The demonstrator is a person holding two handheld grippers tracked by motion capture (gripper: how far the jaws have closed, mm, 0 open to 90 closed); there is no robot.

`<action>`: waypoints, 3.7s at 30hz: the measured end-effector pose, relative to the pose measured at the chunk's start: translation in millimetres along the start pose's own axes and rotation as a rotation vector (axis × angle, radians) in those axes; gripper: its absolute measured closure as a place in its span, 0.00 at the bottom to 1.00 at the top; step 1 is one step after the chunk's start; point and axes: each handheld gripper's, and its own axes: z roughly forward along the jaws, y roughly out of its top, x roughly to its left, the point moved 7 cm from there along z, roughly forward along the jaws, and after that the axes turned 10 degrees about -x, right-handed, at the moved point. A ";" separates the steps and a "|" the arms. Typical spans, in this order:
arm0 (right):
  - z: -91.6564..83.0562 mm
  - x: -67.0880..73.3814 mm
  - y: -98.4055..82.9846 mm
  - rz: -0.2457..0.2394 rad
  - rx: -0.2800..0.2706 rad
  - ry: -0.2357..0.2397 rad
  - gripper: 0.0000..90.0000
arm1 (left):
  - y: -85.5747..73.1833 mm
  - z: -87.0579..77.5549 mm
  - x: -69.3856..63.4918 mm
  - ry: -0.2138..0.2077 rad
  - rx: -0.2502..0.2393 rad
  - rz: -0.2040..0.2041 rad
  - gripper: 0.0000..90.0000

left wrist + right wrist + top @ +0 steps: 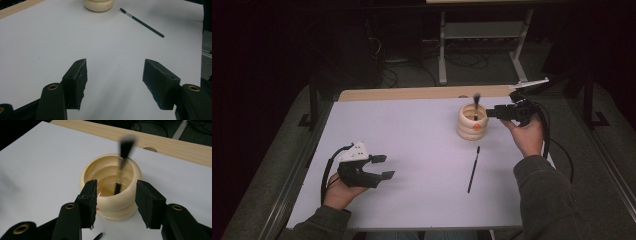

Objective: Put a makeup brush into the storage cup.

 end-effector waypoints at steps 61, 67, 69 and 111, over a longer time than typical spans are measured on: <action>-34.8 42.7 -50.7 -0.028 -0.025 0.073 0.31 | 0.3 -2.8 4.2 0.011 -0.002 -0.022 0.36; -34.7 47.3 -54.5 -0.022 -0.020 0.078 0.30 | 1.0 -3.4 3.1 0.011 -0.004 -0.019 0.36; -35.7 48.5 -54.6 -0.027 -0.023 0.080 0.30 | 1.4 -3.8 3.1 0.010 -0.006 -0.023 0.36; -22.6 71.9 -82.4 -0.004 0.114 0.048 0.44 | -0.5 -6.6 0.5 0.020 0.018 -0.004 0.36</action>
